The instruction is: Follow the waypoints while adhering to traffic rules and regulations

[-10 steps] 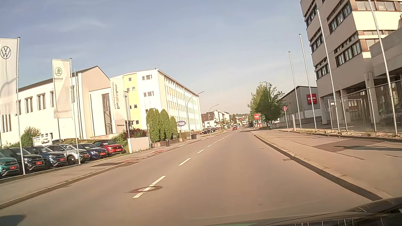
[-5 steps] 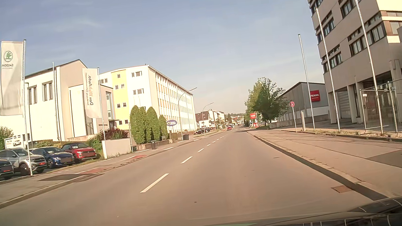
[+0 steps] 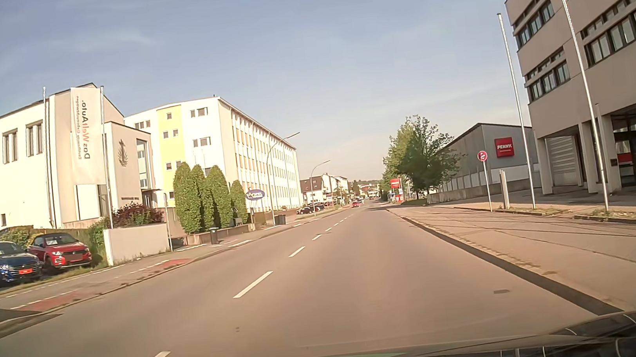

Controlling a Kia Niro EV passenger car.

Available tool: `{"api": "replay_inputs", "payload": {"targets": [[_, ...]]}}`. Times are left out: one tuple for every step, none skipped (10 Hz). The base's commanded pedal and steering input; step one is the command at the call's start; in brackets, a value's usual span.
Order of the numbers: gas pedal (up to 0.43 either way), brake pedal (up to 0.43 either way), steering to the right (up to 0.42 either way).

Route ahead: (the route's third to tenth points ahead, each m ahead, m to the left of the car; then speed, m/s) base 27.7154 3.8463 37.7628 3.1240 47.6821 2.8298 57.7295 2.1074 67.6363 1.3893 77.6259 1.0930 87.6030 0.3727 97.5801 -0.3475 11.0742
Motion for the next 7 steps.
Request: {"api": "replay_inputs", "payload": {"targets": [[0.079,0.0,0.01],[0.079,0.0,0.01],[0.098,0.0,0.01],[0.13,0.0,0.009],[0.138,0.0,0.007],[0.138,0.0,0.006],[0.15,0.0,0.006]]}}
